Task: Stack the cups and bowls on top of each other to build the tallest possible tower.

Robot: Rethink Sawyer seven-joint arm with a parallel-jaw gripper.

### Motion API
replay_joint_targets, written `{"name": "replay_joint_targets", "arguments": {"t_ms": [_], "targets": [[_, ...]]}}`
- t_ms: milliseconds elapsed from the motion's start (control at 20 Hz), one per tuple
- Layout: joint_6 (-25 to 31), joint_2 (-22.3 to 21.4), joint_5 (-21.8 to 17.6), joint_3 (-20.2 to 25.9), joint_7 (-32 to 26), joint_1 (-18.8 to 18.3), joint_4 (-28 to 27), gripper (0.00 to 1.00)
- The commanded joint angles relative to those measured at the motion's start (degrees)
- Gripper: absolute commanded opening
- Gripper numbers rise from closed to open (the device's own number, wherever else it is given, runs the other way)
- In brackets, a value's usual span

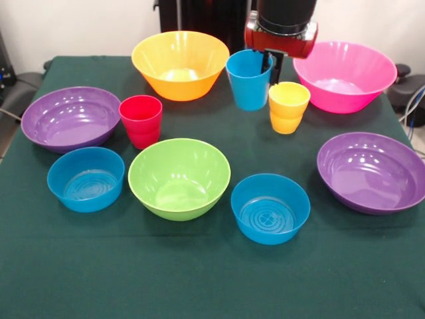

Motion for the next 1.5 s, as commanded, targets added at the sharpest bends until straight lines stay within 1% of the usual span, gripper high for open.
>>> {"name": "replay_joint_targets", "arguments": {"t_ms": [50,300,450,500,550,600,650,700,750,800,850,1050,1400,1500], "targets": [[3.4,2.5,-2.6,2.2,4.8,0.4,-6.5,0.0],[5.1,6.0,-3.3,2.0,4.2,0.2,-11.5,0.0],[4.9,6.8,-3.8,1.4,4.1,0.3,-12.8,0.0],[5.4,7.4,-3.8,1.3,3.9,0.3,-14.0,0.0],[5.2,7.4,-4.0,1.0,3.9,0.3,-13.9,0.0],[5.8,8.4,-4.1,0.8,3.8,0.3,-15.8,0.0],[5.4,8.5,-4.2,0.7,3.7,0.3,-15.7,0.0],[6.3,9.9,-4.2,0.5,3.7,0.3,-18.3,0.0],[6.2,10.0,-4.2,0.3,3.7,0.3,-18.4,0.0],[6.7,11.3,-4.2,0.1,3.9,0.4,-20.4,0.0],[6.8,11.6,-4.1,0.0,4.1,0.5,-20.7,0.0],[8.2,15.4,-3.6,-0.9,5.0,1.1,-26.2,0.0],[11.1,17.4,-2.3,-1.9,6.3,1.9,-29.1,0.0],[10.8,17.7,-2.1,-2.1,6.9,2.2,-29.3,0.0]]}}
